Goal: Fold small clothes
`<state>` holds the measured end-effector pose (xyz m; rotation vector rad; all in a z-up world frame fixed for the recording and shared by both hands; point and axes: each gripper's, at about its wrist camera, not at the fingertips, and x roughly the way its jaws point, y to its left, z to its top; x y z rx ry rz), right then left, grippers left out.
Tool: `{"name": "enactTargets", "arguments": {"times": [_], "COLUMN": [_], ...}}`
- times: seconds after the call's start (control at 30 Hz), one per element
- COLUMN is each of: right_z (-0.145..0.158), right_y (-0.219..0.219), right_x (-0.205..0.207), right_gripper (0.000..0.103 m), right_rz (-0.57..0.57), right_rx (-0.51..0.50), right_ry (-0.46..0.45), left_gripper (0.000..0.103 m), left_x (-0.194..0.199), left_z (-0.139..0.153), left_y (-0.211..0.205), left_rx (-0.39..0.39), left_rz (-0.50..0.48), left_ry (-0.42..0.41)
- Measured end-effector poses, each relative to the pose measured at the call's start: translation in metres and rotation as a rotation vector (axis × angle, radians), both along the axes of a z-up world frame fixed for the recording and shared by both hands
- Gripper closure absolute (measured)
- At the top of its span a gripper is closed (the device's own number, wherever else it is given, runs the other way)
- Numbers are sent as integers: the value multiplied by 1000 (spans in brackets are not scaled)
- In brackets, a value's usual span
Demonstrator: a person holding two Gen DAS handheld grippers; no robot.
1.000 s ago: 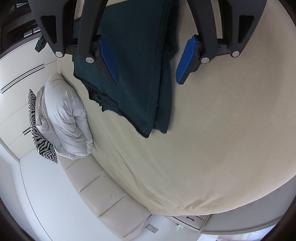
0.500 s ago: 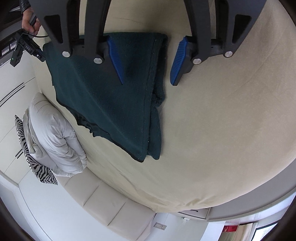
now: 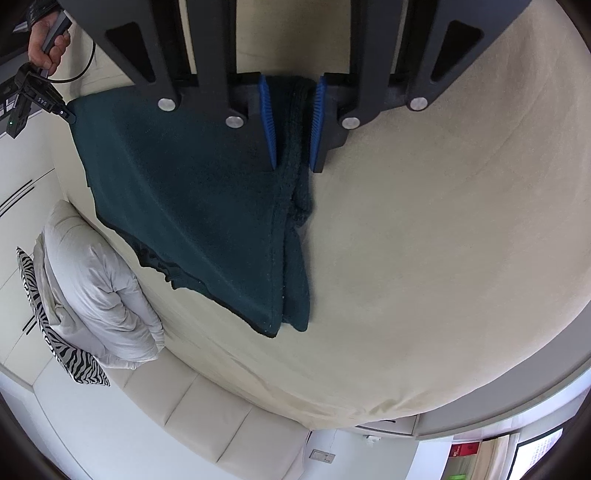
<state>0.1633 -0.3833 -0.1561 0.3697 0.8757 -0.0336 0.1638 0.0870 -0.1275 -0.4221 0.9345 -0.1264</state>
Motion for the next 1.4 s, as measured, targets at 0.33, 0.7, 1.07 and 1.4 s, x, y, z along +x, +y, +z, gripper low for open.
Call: {"name": "enactTargets", "arguments": {"times": [0.33, 0.7, 1.07, 1.4], "right_z": [-15, 39, 25, -49], "right_y": [-11, 10, 117, 77], "right_x": [-15, -22, 103, 166], "right_gripper": [99, 77, 77, 85], "right_rz": [-68, -92, 248, 98], "right_rx": [83, -26, 326, 603], "right_ry": [4, -89, -114, -92], "left_gripper": [87, 69, 68, 76], "left_x": [4, 2, 86, 126], "left_z": [-6, 57, 50, -3], "left_y": [4, -16, -104, -79], "left_rx": [1, 89, 139, 66], "left_rz": [-36, -21, -159, -163], "left_ry": [23, -148, -177, -102]}}
